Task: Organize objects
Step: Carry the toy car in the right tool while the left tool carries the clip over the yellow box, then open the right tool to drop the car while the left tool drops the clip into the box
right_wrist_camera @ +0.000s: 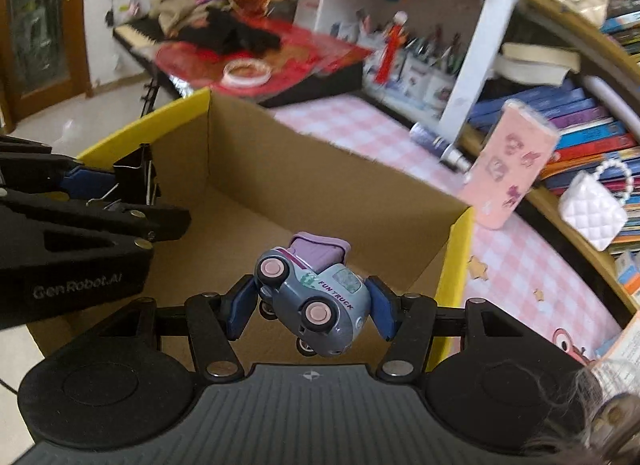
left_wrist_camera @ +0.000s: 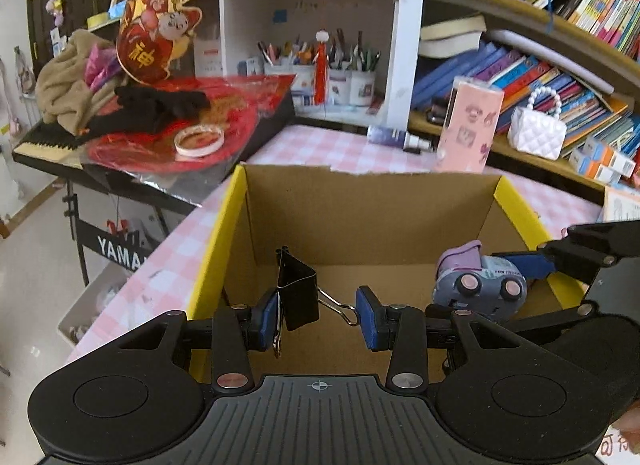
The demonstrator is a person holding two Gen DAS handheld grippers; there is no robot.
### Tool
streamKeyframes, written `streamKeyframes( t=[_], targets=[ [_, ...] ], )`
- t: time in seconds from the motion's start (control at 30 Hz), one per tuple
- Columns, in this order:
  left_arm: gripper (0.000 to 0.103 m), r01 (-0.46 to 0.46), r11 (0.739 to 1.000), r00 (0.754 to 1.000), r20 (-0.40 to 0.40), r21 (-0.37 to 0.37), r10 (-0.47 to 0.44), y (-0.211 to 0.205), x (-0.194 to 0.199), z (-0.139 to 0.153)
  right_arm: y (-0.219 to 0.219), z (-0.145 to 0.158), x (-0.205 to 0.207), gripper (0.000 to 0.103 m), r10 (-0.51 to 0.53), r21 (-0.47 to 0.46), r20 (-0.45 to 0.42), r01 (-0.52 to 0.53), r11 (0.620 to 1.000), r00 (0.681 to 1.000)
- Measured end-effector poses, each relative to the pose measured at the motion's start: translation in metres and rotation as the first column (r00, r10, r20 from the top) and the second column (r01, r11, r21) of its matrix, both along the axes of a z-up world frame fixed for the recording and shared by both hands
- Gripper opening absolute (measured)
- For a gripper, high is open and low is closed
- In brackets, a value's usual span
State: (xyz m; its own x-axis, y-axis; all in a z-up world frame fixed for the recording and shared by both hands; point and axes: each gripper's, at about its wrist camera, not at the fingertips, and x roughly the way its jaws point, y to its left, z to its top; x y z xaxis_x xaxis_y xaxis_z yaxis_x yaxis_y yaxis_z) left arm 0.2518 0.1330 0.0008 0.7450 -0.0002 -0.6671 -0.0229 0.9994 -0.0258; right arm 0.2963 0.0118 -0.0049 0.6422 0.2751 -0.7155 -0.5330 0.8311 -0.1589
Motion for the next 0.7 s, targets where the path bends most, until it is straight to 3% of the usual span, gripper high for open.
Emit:
streamKeyframes(
  t=[0.17,0.27,0.57,0.63,0.7],
  targets=[
    [0.039,0.008,1.0,1.0,-0.016,0.016,-0.008,-0.005,0.003,-0.003,0.008,-0.004,0.003,0.057,0.065,-0.061,-0.037,-0.068,0.996,0.997],
    [0.039,0.005,1.0,1.0,-0.029,0.012,-0.004,-0.006,0.006,-0.005,0.012,-0.006,0.0,0.057,0.118,-0.099,-0.011,-0.118,0.988,0.993],
    [0.042,0.007,1.0,1.0,-0.03,0.026,-0.006,-0.008,0.009,-0.01,0.014,-0.008,0.01,0.057,0.11,-0.111,-0.058,-0.116,0.987,0.992],
    [0.045,0.008,1.0,1.0,-0.021,0.013,-0.007,-0.007,0.007,-0.007,0.014,-0.006,0.006,0.065,0.113,-0.117,-0.034,-0.117,0.986,0.993],
    [0.056,0.006,1.0,1.0,0.006,0.011,-0.006,-0.007,0.002,-0.001,0.013,-0.004,0.004,0.073,0.11,-0.113,-0.01,-0.11,0.987,0.994]
  ],
)
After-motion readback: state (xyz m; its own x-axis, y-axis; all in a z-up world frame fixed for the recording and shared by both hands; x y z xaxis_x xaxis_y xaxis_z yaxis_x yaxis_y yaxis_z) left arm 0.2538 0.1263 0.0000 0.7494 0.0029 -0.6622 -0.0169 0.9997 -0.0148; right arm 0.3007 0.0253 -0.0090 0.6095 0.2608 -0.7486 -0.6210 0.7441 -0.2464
